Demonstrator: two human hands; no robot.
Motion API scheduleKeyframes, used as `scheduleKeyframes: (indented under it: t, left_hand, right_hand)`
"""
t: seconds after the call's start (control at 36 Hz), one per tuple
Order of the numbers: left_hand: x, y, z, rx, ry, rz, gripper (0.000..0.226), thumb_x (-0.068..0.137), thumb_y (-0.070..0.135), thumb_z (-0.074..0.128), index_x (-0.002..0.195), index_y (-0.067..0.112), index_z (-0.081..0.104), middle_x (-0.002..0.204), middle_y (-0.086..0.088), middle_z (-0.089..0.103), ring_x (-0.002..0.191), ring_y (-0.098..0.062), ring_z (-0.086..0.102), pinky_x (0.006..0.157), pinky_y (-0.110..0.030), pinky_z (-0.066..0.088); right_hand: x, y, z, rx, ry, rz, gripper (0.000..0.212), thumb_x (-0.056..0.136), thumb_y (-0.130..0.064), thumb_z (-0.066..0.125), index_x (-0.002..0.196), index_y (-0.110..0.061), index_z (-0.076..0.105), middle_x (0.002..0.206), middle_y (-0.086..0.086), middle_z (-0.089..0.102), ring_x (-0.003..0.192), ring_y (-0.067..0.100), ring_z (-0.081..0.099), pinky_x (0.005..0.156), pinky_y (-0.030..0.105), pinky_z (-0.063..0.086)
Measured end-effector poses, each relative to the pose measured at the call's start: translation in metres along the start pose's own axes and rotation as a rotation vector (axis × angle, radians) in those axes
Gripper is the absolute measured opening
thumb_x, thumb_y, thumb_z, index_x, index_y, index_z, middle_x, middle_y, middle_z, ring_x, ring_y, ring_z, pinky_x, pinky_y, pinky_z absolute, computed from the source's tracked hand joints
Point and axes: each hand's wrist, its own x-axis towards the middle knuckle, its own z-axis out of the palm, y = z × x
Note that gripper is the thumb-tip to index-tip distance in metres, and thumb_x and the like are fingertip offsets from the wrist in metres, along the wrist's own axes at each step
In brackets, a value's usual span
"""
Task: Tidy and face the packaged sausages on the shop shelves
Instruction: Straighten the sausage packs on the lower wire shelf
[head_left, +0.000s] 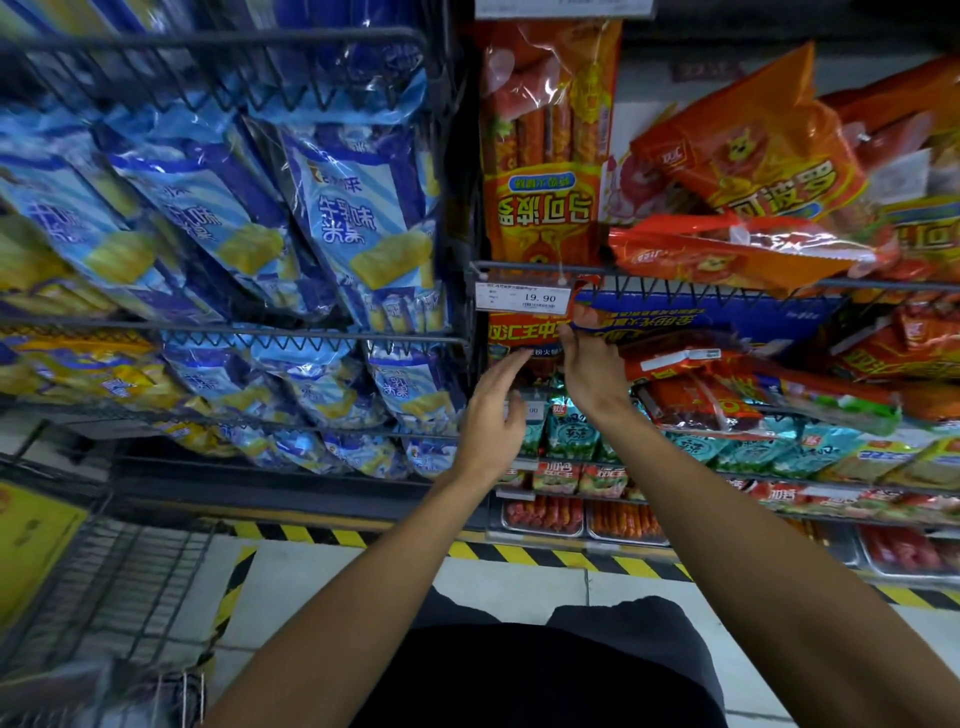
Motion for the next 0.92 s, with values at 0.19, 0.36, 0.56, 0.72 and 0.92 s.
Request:
scheduleKeyframes:
  t: [0.19, 0.36, 0.56, 0.72, 0.92]
  left_hand:
    - [-0.004, -0.027, -0.008, 0.316, -0.072, 0.214, 0.069, 0.098, 0.002, 0.055, 0.161, 0.017, 0.03, 0.172, 0.002, 0.011, 0.159, -0.016, 0.005, 0.12, -0.018, 0.026]
    - [-0.002, -0.034, -0.018, 0.417, -0.17, 0.266, 0.08, 0.097, 0.004, 0.057, 0.164, 0.016, 0.015, 0.173, 0.002, -0.006, 0.16, -0.02, -0.004, 0.111, -0.034, 0.044]
    - [-0.01, -0.04, -0.017, 0.42, -0.208, 0.259, 0.08, 0.096, 0.005, 0.057, 0.164, 0.015, 0.016, 0.172, -0.003, -0.014, 0.16, -0.02, -0.005, 0.081, -0.038, 0.061]
    - [-0.011, -0.038, -0.018, 0.439, -0.192, 0.297, 0.073, 0.095, 0.003, 0.057, 0.161, 0.008, 0.027, 0.172, -0.01, 0.0, 0.16, -0.026, -0.004, 0.123, -0.048, 0.031]
    - [0.0, -0.034, -0.017, 0.502, -0.278, 0.27, 0.076, 0.094, 0.015, 0.064, 0.161, 0.013, 0.028, 0.172, -0.009, 0.004, 0.159, -0.027, -0.005, 0.126, -0.053, 0.022]
  right_hand:
    - [0.007, -0.001, 0.005, 0.052, -0.117, 0.056, 0.039, 0.113, -0.037, 0.029, 0.116, -0.005, 0.05, 0.074, 0.0, 0.051, 0.082, 0.034, 0.059, 0.069, 0.036, 0.037]
    - [0.006, 0.001, 0.005, 0.054, -0.087, -0.002, 0.039, 0.112, -0.038, 0.03, 0.119, -0.005, 0.05, 0.072, 0.005, 0.056, 0.069, 0.032, 0.06, 0.063, 0.041, 0.045]
    - [0.006, -0.003, 0.02, -0.056, -0.024, -0.009, 0.043, 0.113, -0.036, 0.024, 0.124, -0.002, 0.048, 0.063, 0.0, 0.049, 0.068, 0.039, 0.062, 0.061, 0.041, 0.043]
    - [0.008, -0.009, 0.008, -0.067, -0.126, -0.02, 0.044, 0.112, -0.041, 0.024, 0.121, -0.006, 0.049, 0.077, 0.008, 0.061, 0.081, 0.04, 0.066, 0.071, 0.044, 0.052]
    - [-0.022, -0.011, -0.02, -0.094, -0.096, -0.072, 0.05, 0.107, -0.03, 0.051, 0.151, -0.011, 0.039, 0.13, 0.016, 0.062, 0.11, 0.038, 0.062, 0.082, 0.044, 0.054]
